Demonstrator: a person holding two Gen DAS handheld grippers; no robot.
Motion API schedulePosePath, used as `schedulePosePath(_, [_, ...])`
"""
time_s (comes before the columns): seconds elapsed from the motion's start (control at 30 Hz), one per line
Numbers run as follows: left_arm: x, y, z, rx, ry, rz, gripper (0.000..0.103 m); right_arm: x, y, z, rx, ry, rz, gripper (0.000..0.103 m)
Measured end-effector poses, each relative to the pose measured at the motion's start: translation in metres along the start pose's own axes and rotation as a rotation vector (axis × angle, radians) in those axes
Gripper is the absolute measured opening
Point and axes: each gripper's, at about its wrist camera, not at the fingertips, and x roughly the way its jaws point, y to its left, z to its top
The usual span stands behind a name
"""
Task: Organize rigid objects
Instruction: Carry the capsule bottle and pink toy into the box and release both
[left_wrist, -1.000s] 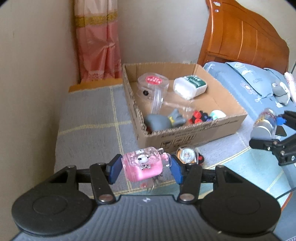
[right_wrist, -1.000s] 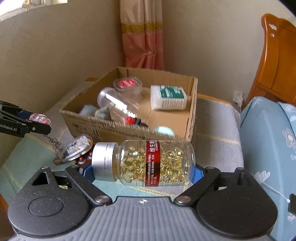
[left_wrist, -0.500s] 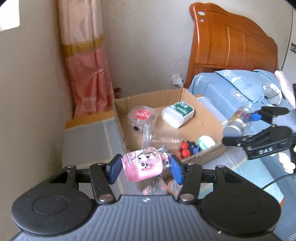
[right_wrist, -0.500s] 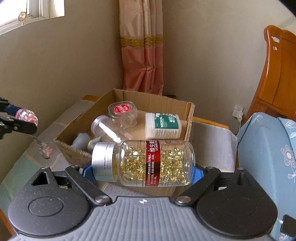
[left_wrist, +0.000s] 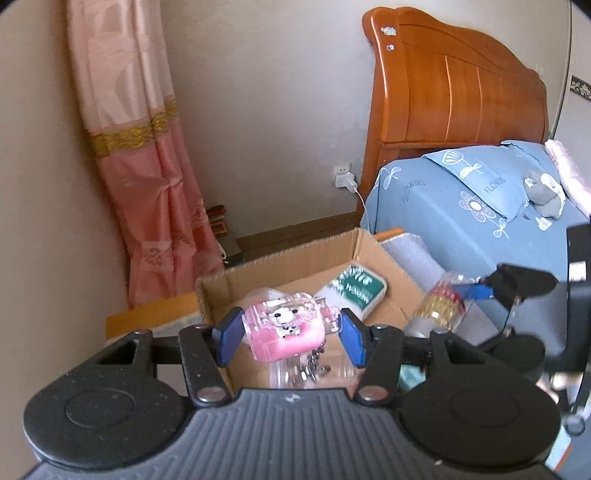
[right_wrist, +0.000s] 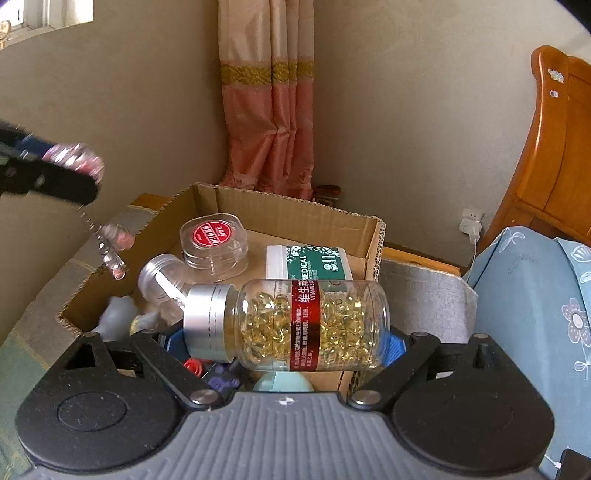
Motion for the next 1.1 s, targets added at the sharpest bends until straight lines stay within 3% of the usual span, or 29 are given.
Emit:
schedulePosePath(0.2, [0.034, -0.007, 0.026, 0.005, 0.028, -0.001, 0.055, 0.024, -0.010, 0.004, 0.020, 0.020, 0.013, 0.096])
schedulePosePath(0.3, [0.048, -0.010, 0.037, 0.012, 0.032, 0.004, 0.055, 0.028, -0.013, 0.002, 0.048, 0.019, 0.036, 0.103])
schedulePosePath(0.8, [0.127, -0.016, 0.049, -0.015, 0.119, 0.031, 0.055, -0.009, -0.026, -0.018, 0.112, -0.016, 0.057, 0.103])
schedulePosePath(0.83, [0.130, -0.016, 0.048, -0.016, 0.127, 0.026, 0.057, -0.011, -0.026, -0.018, 0.112, -0.019, 0.058, 0.103])
schedulePosePath(0.9, [0.131, -0.016, 0.047, -0.028, 0.119, 0.030, 0.074, -0.015, -0.025, -0.018, 0.112, -0.025, 0.062, 0.103])
schedulePosePath(1.1, [0.110, -0.020, 0.043, -0.011, 0.073, 0.040, 0.092, -0.028, -0.014, -0.019, 0.094, -0.044, 0.085, 0.103])
